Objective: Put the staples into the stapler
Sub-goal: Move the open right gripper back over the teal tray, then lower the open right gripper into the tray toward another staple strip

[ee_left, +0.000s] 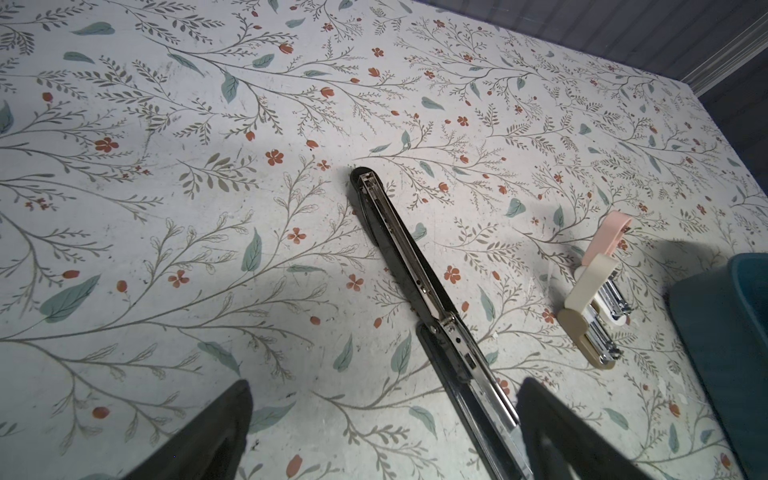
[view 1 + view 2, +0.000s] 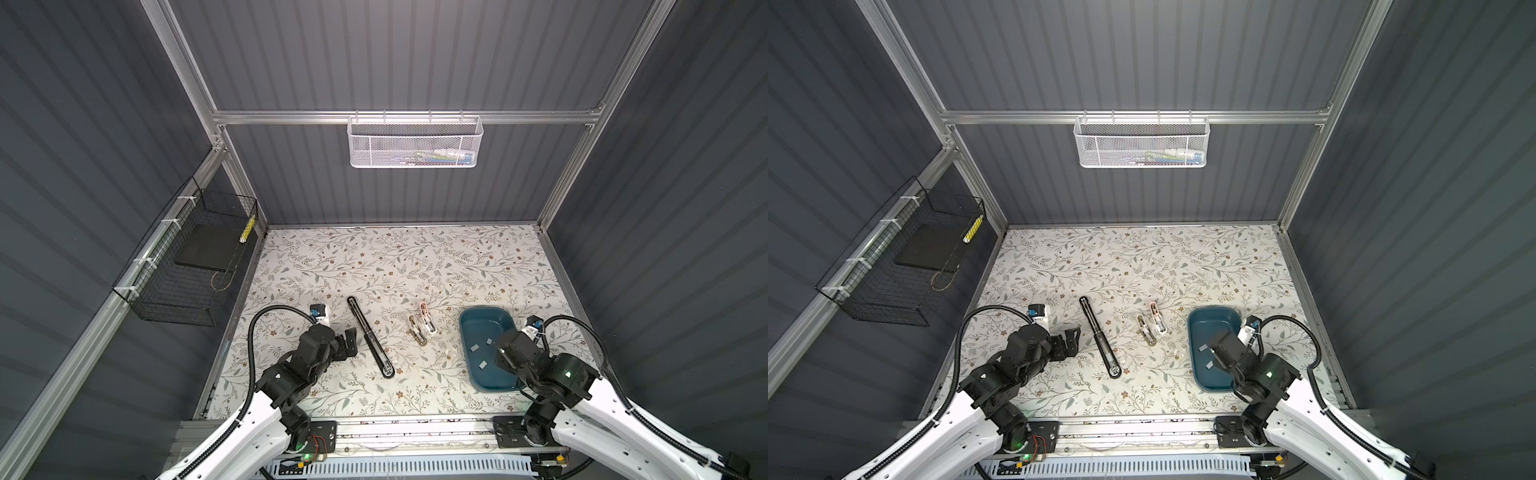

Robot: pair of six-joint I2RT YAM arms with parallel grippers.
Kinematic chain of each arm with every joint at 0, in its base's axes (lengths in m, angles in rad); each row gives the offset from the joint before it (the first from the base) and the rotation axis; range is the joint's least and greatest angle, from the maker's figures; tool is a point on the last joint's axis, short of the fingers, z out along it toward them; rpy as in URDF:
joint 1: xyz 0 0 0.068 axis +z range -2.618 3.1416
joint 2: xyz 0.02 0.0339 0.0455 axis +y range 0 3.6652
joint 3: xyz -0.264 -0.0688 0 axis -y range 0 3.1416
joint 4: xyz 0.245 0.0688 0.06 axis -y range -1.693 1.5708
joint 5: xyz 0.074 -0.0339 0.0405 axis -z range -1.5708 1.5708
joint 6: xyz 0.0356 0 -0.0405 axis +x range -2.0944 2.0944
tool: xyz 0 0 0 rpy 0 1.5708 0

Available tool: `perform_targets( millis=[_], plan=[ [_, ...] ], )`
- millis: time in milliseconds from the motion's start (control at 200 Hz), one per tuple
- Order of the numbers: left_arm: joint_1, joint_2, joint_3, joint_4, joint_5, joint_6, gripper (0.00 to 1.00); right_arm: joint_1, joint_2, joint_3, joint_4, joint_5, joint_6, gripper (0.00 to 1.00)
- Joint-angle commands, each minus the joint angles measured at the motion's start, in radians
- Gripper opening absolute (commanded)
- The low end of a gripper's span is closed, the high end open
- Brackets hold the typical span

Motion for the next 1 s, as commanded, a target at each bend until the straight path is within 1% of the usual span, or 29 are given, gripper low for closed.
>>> perform_targets(
  millis=[0,135,230,290,545,665,680,995],
  plan=[
    [-0.004,0.012,-0.001,-0.004,-0.009,0.014,0.99,-0.124,0.099,0.011,0.131,-0.167,-0.174,0.41],
    [-0.004,0.06,0.012,0.0,-0.006,0.017,0.99,-0.192,0.249,0.052,0.23,-0.227,-0.25,0.42],
    [-0.004,0.094,0.023,0.0,-0.014,0.017,0.99,-0.207,0.328,0.081,0.28,-0.264,-0.291,0.42],
    [-0.004,0.108,0.027,-0.001,-0.016,0.015,0.99,-0.209,0.368,0.098,0.286,-0.284,-0.296,0.42],
    [-0.003,0.079,0.018,-0.001,-0.015,0.013,0.99,-0.21,0.419,0.072,0.335,-0.361,-0.209,0.43],
    [-0.004,0.065,0.012,-0.001,-0.014,0.014,1.0,-0.209,0.437,0.071,0.331,-0.374,-0.193,0.42],
    [-0.004,0.065,0.012,-0.001,-0.014,0.013,1.0,-0.209,0.461,0.071,0.332,-0.375,-0.192,0.42],
    [-0.003,0.091,0.019,0.002,-0.009,0.014,0.99,-0.208,0.53,0.031,0.352,-0.396,-0.145,0.4]
  ],
)
